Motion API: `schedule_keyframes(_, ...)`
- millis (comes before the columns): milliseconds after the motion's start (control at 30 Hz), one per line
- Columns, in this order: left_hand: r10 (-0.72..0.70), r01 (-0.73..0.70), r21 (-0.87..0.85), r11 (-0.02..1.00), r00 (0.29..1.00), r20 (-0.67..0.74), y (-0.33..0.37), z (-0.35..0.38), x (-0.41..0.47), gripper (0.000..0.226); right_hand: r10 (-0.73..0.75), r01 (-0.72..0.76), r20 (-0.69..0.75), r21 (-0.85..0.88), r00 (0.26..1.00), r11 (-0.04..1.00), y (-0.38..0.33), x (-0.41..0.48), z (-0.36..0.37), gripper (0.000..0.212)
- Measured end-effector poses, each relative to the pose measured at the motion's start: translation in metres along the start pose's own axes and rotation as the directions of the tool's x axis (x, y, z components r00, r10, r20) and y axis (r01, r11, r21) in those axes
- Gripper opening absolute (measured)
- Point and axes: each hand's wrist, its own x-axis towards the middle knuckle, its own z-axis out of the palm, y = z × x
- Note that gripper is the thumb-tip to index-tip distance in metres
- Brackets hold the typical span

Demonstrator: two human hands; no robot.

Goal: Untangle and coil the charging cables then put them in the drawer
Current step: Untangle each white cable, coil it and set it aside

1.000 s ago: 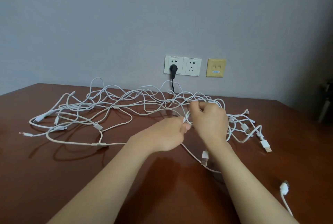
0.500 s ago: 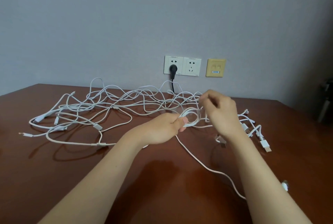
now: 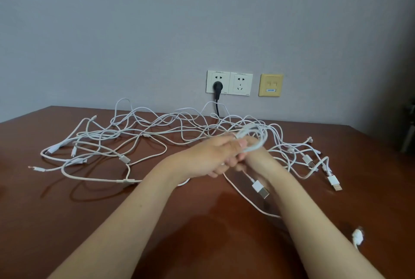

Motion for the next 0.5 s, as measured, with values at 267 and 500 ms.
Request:
schedule_keyframes(267, -0.036, 0.045, 0.028, 0.999, 0.967, -0.251, -0.009, -0.036, -0.003, 0.034, -0.303, 0.183, -0.086, -0.632, 0.949, 0.753, 0.0, 0.001, 0.015, 0.032)
schedule_keyframes(500, 0.03, 0.155, 0.411, 0.898, 0.912, -0.41, -0.025, -0.04, 0.001, 0.04, -0.333, 0.212, 0.028, -0.819, 0.943, 0.533, -0.005, -0.01, 0.025, 0.018)
